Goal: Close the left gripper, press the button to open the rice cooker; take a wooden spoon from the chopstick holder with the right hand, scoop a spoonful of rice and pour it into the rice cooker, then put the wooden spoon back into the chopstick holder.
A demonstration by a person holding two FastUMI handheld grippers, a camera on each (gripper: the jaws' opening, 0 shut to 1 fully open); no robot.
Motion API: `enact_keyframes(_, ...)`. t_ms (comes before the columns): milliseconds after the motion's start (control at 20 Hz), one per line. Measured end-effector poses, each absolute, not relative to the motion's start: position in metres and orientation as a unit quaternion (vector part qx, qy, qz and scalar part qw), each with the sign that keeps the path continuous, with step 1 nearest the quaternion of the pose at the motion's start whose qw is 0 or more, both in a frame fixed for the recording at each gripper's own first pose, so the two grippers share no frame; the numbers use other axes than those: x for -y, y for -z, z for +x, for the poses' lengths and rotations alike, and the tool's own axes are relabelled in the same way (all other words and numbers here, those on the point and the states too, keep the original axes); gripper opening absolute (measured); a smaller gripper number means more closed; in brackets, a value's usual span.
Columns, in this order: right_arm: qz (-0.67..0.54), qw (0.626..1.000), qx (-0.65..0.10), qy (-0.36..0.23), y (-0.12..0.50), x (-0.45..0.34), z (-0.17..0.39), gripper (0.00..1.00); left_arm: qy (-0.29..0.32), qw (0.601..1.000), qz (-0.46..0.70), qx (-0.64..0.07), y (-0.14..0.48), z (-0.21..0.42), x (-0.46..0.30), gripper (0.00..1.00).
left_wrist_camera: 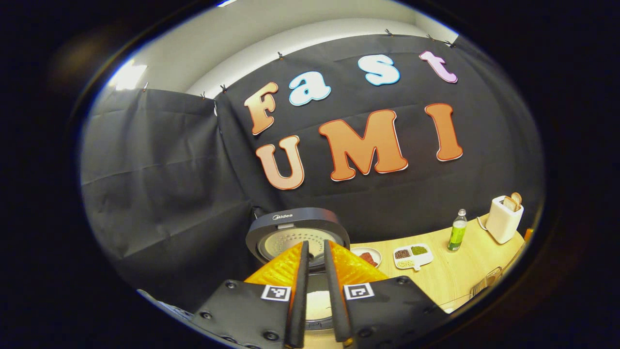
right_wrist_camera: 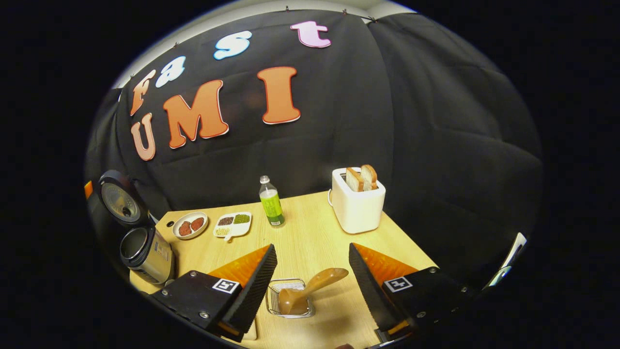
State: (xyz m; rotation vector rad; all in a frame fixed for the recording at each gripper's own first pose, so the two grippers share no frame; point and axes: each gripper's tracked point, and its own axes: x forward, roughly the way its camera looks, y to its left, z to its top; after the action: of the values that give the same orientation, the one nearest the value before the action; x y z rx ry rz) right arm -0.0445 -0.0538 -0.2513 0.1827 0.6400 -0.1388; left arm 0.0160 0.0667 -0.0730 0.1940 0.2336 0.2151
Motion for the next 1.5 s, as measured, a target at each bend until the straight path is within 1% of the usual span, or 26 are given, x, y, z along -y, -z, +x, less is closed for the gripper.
enact_keyframes(50, 0.094, 0.939, -0.322, 0.072, 0.26, 0.056, -0.045, 0.93, -0.105, 0.983, 0.094, -0.12, 0.074, 0.013, -0.065, 0.24)
enact_keyframes(100, 0.097, 0.935, -0.331, 0.08, 0.268, 0.059, -0.045, 0.93, -0.104, 0.983, 0.091, -0.122, 0.074, 0.011, -0.062, 0.55)
enact_keyframes(150, 0.102, 0.931, -0.34, 0.082, 0.277, 0.063, -0.046, 0.93, -0.104, 0.982, 0.09, -0.126, 0.076, 0.01, -0.059, 0.39)
enact_keyframes(250, 0.118, 0.922, -0.359, 0.083, 0.297, 0.066, -0.049, 0.93, -0.108, 0.981, 0.091, -0.132, 0.078, 0.005, -0.057, 0.71)
enact_keyframes(300, 0.127, 0.915, -0.373, 0.082, 0.309, 0.065, -0.05, 0.93, -0.111, 0.98, 0.094, -0.135, 0.079, 0.004, -0.055, 0.62)
enact_keyframes(400, 0.151, 0.899, -0.403, 0.08, 0.332, 0.062, -0.054, 0.92, -0.114, 0.979, 0.096, -0.138, 0.079, -0.001, -0.048, 0.71)
enact_keyframes(450, 0.168, 0.891, -0.414, 0.077, 0.342, 0.059, -0.056, 0.92, -0.116, 0.979, 0.099, -0.138, 0.078, -0.004, -0.046, 0.71)
enact_keyframes(500, 0.188, 0.882, -0.426, 0.072, 0.351, 0.053, -0.058, 0.91, -0.118, 0.978, 0.101, -0.139, 0.079, -0.006, -0.044, 0.62)
enact_keyframes(650, 0.222, 0.87, -0.437, 0.062, 0.365, 0.043, -0.059, 0.9, -0.124, 0.976, 0.109, -0.145, 0.081, -0.014, -0.038, 0.62)
enact_keyframes(700, 0.23, 0.869, -0.434, 0.058, 0.367, 0.04, -0.056, 0.87, -0.125, 0.975, 0.112, -0.147, 0.082, -0.016, -0.036, 0.62)
enact_keyframes(750, 0.238, 0.868, -0.432, 0.056, 0.368, 0.038, -0.054, 0.84, -0.128, 0.974, 0.115, -0.15, 0.084, -0.018, -0.035, 0.62)
enact_keyframes(800, 0.248, 0.867, -0.429, 0.052, 0.368, 0.036, -0.051, 0.76, -0.129, 0.973, 0.116, -0.152, 0.084, -0.019, -0.034, 0.62)
enact_keyframes(850, 0.254, 0.866, -0.428, 0.053, 0.369, 0.034, -0.051, 0.71, -0.131, 0.972, 0.117, -0.154, 0.084, -0.02, -0.033, 0.62)
enact_keyframes(900, 0.261, 0.864, -0.427, 0.052, 0.37, 0.032, -0.049, 0.59, -0.132, 0.972, 0.117, -0.154, 0.084, -0.021, -0.032, 0.62)
enact_keyframes(950, 0.267, 0.861, -0.43, 0.053, 0.372, 0.029, -0.049, 0.54, -0.133, 0.972, 0.119, -0.154, 0.084, -0.022, -0.032, 0.67)
enact_keyframes(1000, 0.274, 0.855, -0.436, 0.055, 0.373, 0.026, -0.05, 0.45, -0.131, 0.972, 0.12, -0.155, 0.083, -0.023, -0.029, 0.62)
enact_keyframes(1050, 0.283, 0.849, -0.442, 0.06, 0.373, 0.021, -0.052, 0.4, -0.129, 0.971, 0.123, -0.158, 0.086, -0.023, -0.029, 0.62)
enact_keyframes(1100, 0.288, 0.844, -0.448, 0.068, 0.374, 0.018, -0.054, 0.26, -0.128, 0.971, 0.125, -0.158, 0.086, -0.023, -0.029, 0.62)
enact_keyframes(1150, 0.294, 0.843, -0.444, 0.078, 0.374, 0.02, -0.054, 0.25, -0.126, 0.971, 0.126, -0.16, 0.087, -0.023, -0.027, 0.62)
enact_keyframes(1200, 0.301, 0.839, -0.446, 0.082, 0.374, 0.018, -0.056, 0.22, -0.124, 0.971, 0.127, -0.16, 0.087, -0.022, -0.027, 0.71)
enact_keyframes(1250, 0.31, 0.838, -0.441, 0.085, 0.37, 0.017, -0.059, 0.21, -0.122, 0.971, 0.127, -0.16, 0.089, -0.022, -0.027, 0.62)
enact_keyframes(1400, 0.315, 0.842, -0.429, 0.09, 0.368, 0.019, -0.063, 0.19, -0.114, 0.973, 0.124, -0.16, 0.091, -0.021, -0.028, 0.53)
enact_keyframes(1500, 0.317, 0.843, -0.424, 0.092, 0.362, 0.019, -0.066, 0.17, -0.108, 0.973, 0.12, -0.162, 0.094, -0.018, -0.029, 0.53)
